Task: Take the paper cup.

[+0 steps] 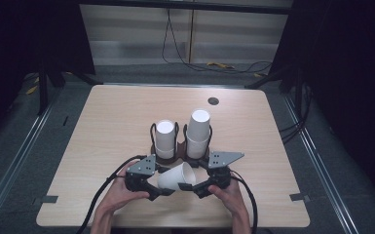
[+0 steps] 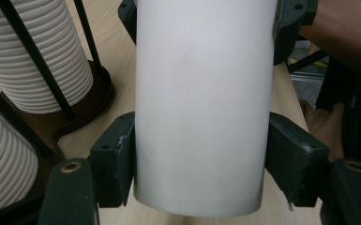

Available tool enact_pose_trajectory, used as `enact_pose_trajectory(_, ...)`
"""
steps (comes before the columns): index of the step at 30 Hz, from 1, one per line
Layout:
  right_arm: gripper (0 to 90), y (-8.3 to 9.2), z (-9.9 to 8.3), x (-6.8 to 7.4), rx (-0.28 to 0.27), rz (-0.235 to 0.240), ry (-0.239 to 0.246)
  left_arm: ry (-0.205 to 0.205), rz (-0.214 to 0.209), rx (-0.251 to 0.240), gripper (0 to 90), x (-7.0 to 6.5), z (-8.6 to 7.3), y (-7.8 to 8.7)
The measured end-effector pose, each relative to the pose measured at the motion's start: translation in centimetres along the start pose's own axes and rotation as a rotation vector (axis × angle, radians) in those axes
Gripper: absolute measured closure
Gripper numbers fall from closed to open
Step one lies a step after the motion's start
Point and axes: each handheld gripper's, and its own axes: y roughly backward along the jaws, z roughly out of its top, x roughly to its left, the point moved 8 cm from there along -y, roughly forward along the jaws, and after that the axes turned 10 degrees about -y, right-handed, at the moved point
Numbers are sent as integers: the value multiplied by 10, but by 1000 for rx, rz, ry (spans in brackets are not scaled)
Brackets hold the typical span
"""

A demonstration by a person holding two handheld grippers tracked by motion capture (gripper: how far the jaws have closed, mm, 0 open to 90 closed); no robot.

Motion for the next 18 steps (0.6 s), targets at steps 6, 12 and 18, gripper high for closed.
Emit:
enact_pose_trajectory(6,229,1,3,-1,-1,-5,2,23,14,-14,286,3,0,0)
enact_pose_trajectory(12,234,2,4,-3,-4,-29,4,53,53,-27,159,5,-2,3)
enact_pose_trajectory(18,234,12,6,-5,-11,-65,2,68,124,-10,156,9,-6,6)
